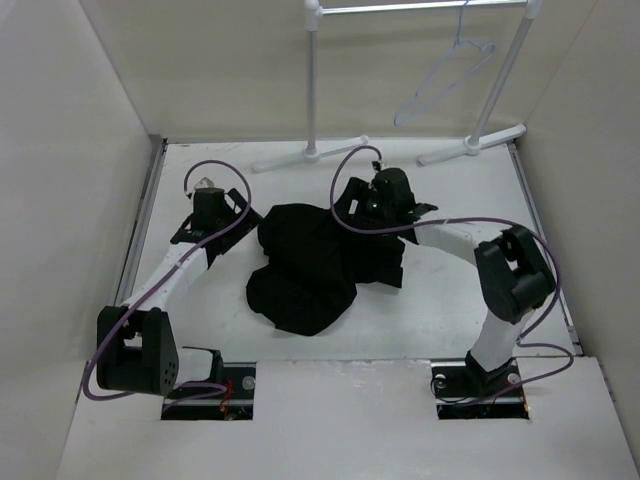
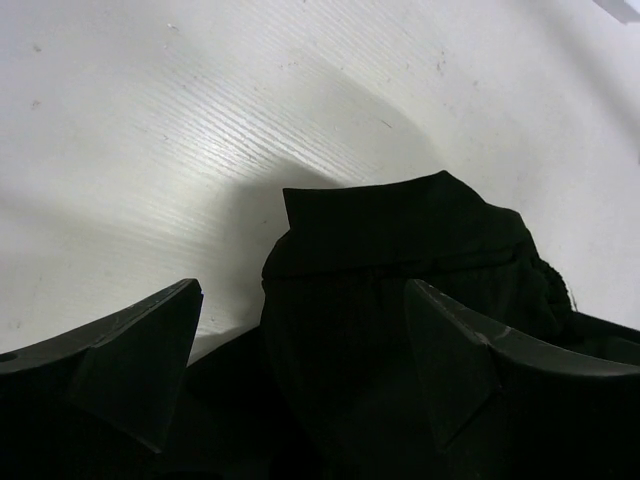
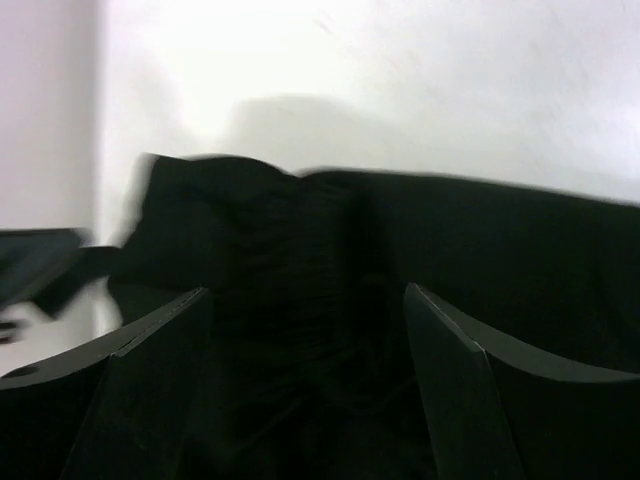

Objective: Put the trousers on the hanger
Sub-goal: Flatten out the trousers at the center of the board.

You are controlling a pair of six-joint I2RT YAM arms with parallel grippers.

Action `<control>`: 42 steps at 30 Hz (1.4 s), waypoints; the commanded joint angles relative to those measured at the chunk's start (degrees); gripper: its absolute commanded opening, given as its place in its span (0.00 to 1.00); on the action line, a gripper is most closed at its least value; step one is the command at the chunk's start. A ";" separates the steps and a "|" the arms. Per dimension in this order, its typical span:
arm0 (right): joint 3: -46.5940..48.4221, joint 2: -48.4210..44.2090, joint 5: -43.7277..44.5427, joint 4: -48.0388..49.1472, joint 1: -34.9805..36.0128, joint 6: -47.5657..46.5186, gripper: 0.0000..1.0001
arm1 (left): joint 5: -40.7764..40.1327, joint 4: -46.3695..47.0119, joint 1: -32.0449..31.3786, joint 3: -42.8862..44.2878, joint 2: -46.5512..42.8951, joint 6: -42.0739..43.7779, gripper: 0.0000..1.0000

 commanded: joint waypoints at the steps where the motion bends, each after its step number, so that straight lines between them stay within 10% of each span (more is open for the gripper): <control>1: 3.17 3.43 -2.25 1.18 -0.19 1.02 0.83 | 1.78 0.53 0.92 -2.15 -2.76 -0.78 0.82; 13: -2.09 3.10 -17.80 20.59 0.34 15.60 0.66 | 1.87 1.05 3.29 -3.04 -2.32 -1.66 0.85; 17: -3.86 2.22 -18.95 21.49 0.34 17.81 0.23 | 3.01 1.93 5.40 -3.04 -1.97 -1.66 0.86; 20: -5.17 -2.16 -16.68 18.69 0.34 17.20 0.09 | 4.24 2.89 6.10 -3.21 -1.09 -2.53 0.86; 33: -11.05 -46.97 9.85 -26.65 -5.54 -2.49 0.06 | 5.91 9.92 -6.27 2.23 6.45 -7.10 0.91; 42: -11.42 -63.43 15.06 -39.41 -13.62 -3.37 0.06 | 6.17 13.00 -17.71 14.88 23.58 -9.91 0.91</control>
